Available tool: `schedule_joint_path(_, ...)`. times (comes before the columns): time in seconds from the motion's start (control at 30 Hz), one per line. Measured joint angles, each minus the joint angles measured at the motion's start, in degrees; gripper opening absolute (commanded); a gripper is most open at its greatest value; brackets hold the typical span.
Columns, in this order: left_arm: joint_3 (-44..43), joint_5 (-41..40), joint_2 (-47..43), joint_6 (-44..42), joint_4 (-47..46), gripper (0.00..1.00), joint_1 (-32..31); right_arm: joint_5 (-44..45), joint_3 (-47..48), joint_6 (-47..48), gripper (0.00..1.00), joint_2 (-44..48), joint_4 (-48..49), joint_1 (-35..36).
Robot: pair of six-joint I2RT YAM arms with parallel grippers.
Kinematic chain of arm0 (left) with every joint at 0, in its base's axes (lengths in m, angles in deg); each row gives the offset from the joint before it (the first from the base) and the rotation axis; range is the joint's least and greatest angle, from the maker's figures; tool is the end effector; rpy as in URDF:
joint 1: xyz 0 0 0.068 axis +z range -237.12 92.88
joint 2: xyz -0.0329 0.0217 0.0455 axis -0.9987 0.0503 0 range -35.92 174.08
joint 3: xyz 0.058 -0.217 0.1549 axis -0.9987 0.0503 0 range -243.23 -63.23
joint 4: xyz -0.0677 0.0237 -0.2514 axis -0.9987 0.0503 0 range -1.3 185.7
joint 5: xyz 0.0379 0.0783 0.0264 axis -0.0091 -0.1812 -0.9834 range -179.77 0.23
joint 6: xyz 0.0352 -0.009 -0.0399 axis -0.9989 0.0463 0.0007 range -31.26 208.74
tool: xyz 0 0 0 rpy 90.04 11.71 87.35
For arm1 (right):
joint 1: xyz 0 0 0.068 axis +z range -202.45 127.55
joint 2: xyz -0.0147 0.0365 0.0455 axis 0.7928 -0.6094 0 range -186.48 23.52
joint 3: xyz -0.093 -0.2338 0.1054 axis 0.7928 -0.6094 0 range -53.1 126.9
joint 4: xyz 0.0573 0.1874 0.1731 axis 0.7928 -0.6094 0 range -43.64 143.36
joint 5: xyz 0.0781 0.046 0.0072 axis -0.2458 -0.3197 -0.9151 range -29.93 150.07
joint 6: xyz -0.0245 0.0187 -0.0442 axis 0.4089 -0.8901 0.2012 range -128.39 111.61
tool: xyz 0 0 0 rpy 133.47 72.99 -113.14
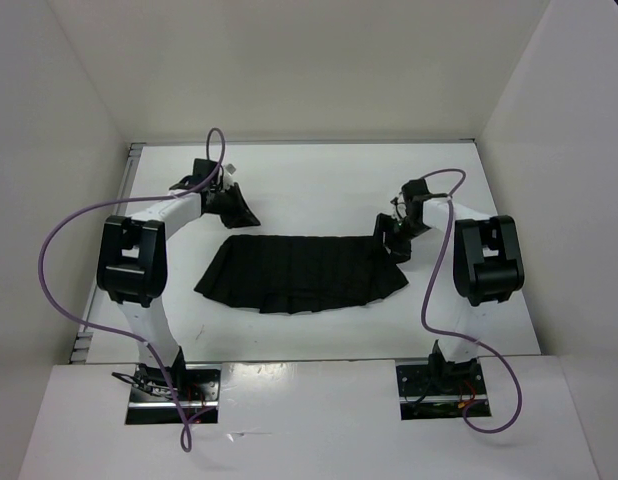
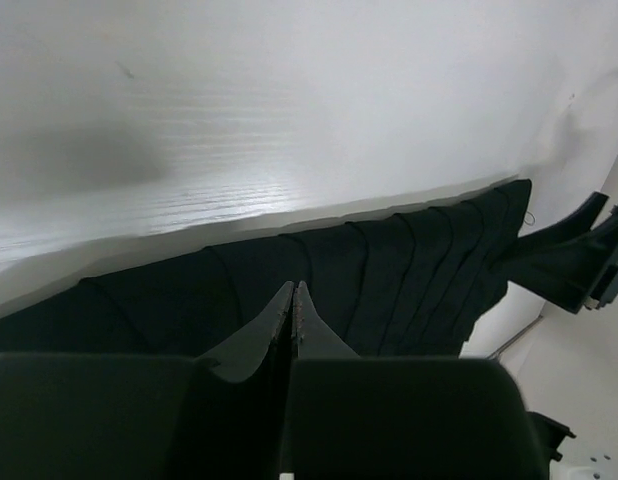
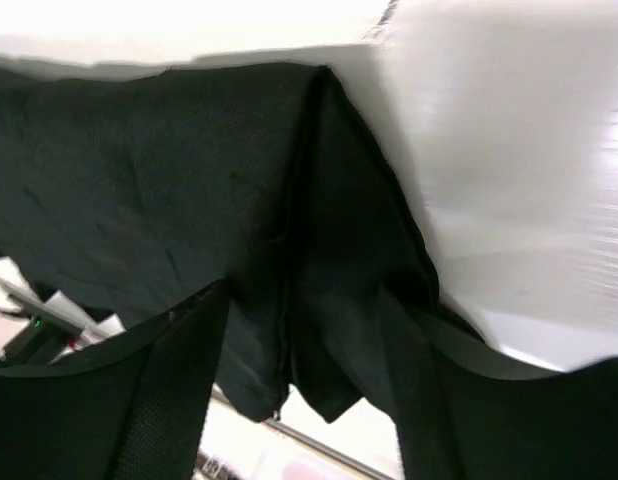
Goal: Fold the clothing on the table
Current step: Fold the skirt
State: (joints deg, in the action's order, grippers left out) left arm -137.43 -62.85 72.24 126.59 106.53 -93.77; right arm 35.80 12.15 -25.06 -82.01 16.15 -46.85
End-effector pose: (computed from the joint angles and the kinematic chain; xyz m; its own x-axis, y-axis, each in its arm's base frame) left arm 0.3998 -0.0629 0.1942 -0.8503 -0.4517 -0.2702 -0.1777 0.7296 -0.6604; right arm 0.3364 0.0477 0.1513 -0.9817 0.1665 -0.0922 0.1087 0.8882 0.4465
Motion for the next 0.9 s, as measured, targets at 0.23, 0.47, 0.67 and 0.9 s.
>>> schedule_joint_path(0.23,-3.74,3.15,1.55,-2.95,3.17,0.03,-6.69,-4.72,-2.32,-0.17,0.38,-0.79,1.36,2.14)
schedule_joint_path(0.47,-7.08,4.66,2.78,-4.68,4.61,0.04,-13.16,-3.63,0.2,-0.26,0.7,-0.42,0.28,2.69)
schedule_joint_path(0.67,-7.04,4.79,2.78,-4.63,5.35,0.05,-12.94,3.5,1.97,-0.15,0.73,5.31,-1.62,2.4)
schedule_joint_path(0.9,-5.73,4.74,2.75,-4.61,5.38,0.05,-12.96,8.68,1.68,-0.2,0.73,6.01,-0.96,-0.81)
